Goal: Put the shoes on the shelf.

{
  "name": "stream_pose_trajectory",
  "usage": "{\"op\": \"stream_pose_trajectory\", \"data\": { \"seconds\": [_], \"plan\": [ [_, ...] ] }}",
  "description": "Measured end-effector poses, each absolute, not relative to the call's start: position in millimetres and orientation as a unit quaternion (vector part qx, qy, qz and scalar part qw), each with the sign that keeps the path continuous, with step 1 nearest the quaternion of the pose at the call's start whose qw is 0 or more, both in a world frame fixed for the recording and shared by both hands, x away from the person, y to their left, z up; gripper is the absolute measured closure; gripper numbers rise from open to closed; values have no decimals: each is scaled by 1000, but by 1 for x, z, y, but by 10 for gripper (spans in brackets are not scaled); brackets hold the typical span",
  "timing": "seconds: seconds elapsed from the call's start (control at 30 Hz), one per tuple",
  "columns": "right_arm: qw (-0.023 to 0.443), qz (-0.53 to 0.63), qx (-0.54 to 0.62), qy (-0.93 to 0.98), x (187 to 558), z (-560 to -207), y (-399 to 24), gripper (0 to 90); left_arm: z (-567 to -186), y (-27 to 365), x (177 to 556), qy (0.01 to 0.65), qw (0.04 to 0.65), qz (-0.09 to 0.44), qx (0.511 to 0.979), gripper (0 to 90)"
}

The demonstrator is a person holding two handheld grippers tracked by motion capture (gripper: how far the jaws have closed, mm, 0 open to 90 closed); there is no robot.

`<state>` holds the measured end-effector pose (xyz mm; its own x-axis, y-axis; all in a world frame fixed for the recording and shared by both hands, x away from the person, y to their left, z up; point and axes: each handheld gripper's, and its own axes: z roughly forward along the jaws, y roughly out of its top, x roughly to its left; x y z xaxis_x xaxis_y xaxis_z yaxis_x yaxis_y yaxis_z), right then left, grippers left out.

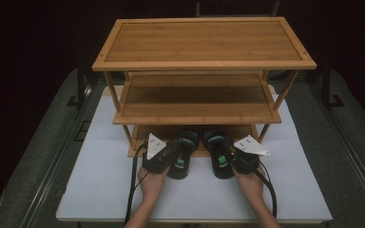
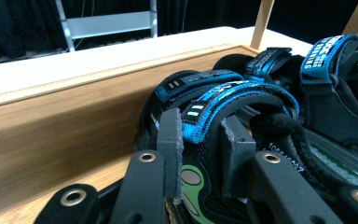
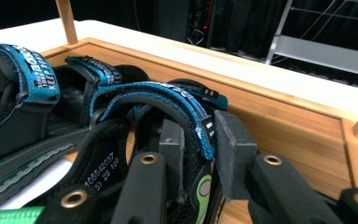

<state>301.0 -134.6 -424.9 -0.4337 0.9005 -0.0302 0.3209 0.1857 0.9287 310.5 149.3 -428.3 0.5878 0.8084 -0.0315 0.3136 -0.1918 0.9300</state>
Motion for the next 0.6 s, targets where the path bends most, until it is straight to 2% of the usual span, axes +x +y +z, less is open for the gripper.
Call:
{"op": "stream_pose_trajectory", "data": {
  "seconds": [0.27, 0.6],
  "plan": [
    [302, 473, 431, 706, 302, -423, -140, 606, -425, 152, 310, 372, 521, 227, 734, 587],
    [288, 477, 428, 712, 298, -418, -146, 517, -416, 151, 306, 353, 548, 206, 730, 426]
  ]
}}
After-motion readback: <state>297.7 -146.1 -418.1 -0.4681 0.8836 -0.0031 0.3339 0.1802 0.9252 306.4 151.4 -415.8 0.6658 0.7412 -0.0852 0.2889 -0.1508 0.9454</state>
